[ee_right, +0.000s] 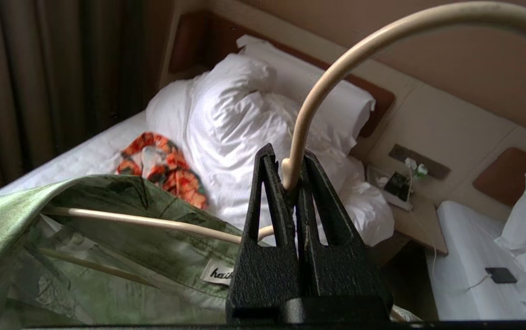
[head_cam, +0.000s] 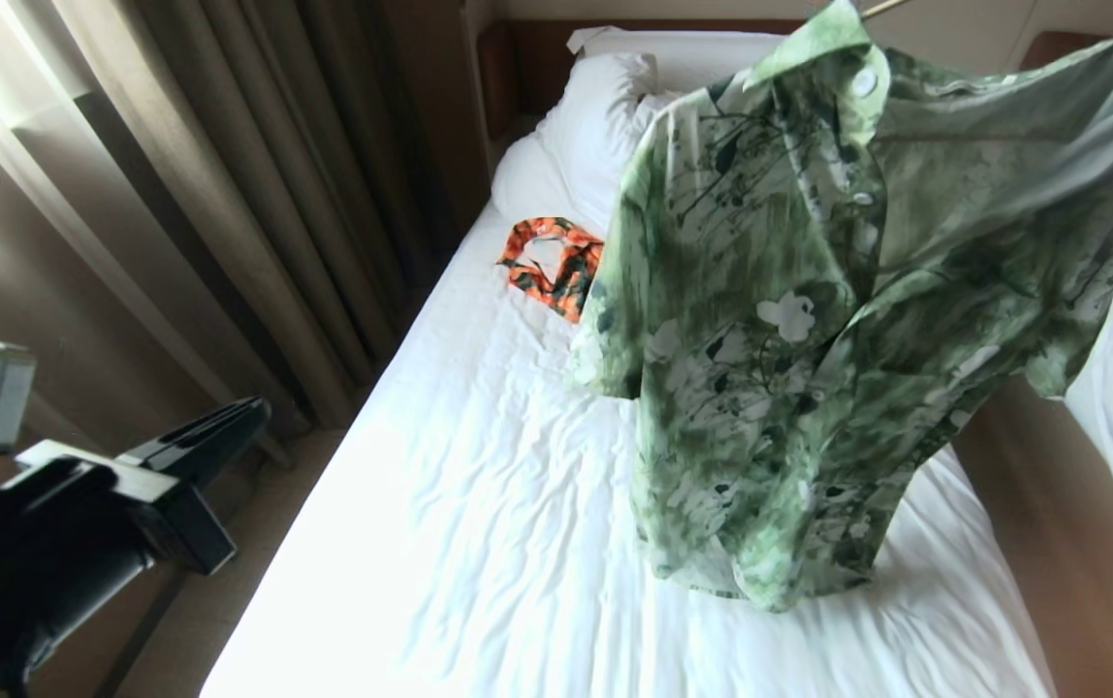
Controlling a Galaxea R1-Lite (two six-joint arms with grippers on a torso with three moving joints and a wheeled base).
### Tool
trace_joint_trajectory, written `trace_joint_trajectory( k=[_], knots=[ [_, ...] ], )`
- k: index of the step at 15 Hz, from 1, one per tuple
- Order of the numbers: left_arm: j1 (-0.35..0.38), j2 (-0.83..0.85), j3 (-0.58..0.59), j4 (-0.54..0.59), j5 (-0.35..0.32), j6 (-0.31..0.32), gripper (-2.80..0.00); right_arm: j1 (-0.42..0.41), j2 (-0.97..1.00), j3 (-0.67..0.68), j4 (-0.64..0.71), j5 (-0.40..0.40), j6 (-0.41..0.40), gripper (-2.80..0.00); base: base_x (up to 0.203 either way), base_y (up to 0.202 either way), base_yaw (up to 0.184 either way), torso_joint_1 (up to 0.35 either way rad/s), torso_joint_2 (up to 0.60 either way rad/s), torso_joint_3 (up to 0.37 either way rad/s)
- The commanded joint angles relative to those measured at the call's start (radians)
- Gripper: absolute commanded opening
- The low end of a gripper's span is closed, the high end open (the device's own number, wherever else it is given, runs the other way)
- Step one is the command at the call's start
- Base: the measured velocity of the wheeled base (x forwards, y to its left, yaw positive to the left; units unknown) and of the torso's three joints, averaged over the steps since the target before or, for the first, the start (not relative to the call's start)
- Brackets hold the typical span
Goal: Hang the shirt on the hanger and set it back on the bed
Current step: Take the clothes hanger out of the clothes
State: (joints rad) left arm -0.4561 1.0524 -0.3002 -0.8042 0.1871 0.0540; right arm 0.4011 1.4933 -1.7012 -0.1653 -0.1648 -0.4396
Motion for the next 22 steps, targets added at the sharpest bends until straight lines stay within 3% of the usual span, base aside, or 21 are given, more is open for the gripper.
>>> trace_joint_trajectory(
  k=[1, 3, 6, 12, 22],
  knots=[
    [0.027, -0.127, 0.031, 0.025, 0.009, -0.002, -2.80, 0.002, 0.050, -0.057, -0.031, -0.004, -0.001, -2.80, 0.000, 0.000, 0.000, 0.000, 0.00, 0.000],
    [0.032, -0.236, 0.044, 0.134, 0.008, -0.011, -2.80, 0.010, 0.052, -0.068, -0.034, -0.002, 0.003, -2.80, 0.000, 0.000, 0.000, 0.000, 0.00, 0.000],
    [0.039, -0.329, 0.055, 0.243, 0.010, -0.136, -2.80, 0.010, 0.077, -0.076, -0.063, -0.004, 0.042, -2.80, 0.000, 0.000, 0.000, 0.000, 0.00, 0.000],
    [0.102, -0.388, 0.082, 0.240, 0.008, -0.141, -2.80, 0.010, 0.179, -0.182, -0.137, -0.036, 0.048, -2.80, 0.000, 0.000, 0.000, 0.000, 0.00, 0.000],
    [0.126, -0.461, 0.101, 0.245, -0.020, -0.143, -2.80, 0.012, 0.174, -0.192, -0.132, -0.038, 0.045, -2.80, 0.000, 0.000, 0.000, 0.000, 0.00, 0.000]
  ],
)
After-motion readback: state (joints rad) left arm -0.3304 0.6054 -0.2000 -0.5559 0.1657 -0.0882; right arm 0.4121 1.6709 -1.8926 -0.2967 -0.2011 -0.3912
